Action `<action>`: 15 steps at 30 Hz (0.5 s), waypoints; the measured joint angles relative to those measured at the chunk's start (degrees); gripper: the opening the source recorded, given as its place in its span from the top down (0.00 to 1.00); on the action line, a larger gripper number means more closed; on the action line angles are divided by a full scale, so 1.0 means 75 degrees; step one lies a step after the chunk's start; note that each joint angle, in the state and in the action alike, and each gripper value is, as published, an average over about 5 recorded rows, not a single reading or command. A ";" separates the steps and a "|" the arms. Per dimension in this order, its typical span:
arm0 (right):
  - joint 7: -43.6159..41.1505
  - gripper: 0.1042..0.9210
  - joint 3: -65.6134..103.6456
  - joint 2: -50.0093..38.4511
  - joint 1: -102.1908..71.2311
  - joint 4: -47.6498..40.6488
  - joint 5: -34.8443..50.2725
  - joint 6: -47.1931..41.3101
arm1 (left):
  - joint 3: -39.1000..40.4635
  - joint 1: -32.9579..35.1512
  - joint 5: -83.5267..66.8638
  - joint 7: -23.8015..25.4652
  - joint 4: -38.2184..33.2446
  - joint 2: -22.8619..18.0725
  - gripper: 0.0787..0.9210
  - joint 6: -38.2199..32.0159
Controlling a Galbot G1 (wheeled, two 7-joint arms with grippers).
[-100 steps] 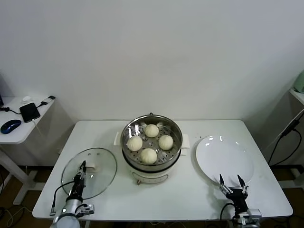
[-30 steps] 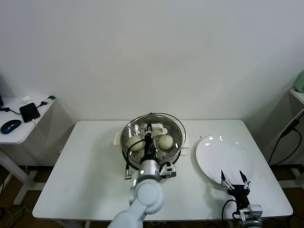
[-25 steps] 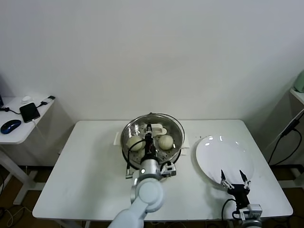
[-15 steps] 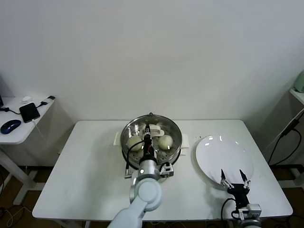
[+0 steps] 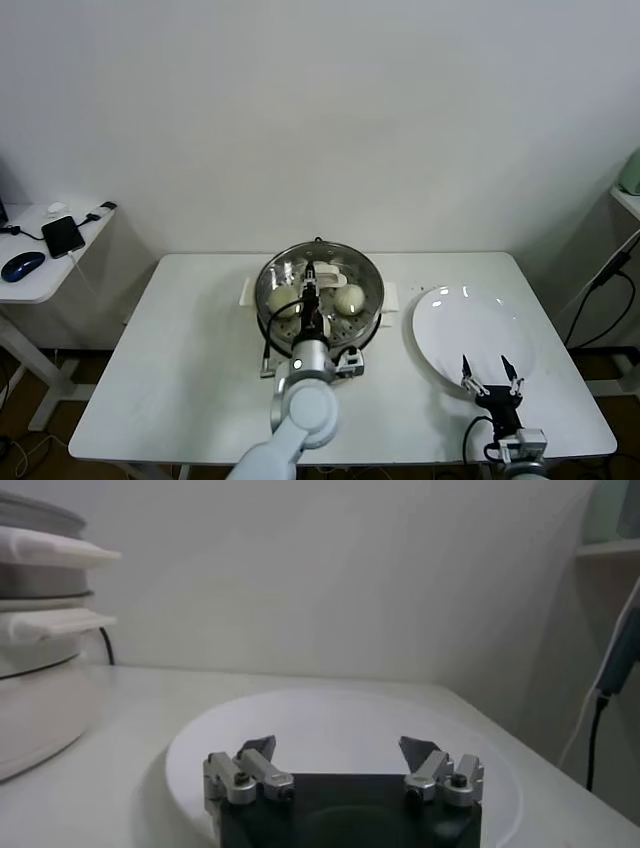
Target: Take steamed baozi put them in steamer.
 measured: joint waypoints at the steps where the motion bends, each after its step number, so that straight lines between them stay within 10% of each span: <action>1: -0.0009 0.12 -0.0006 0.0002 0.0004 0.0008 -0.0008 -0.0011 | 0.0020 0.0010 -0.0039 0.0025 -0.0059 0.0033 0.72 0.0005; 15: -0.0142 0.12 -0.0120 0.0088 -0.0087 0.0187 -0.0058 -0.0144 | -0.0124 0.0599 -0.1774 -0.0425 -0.1582 0.0804 0.25 -0.0493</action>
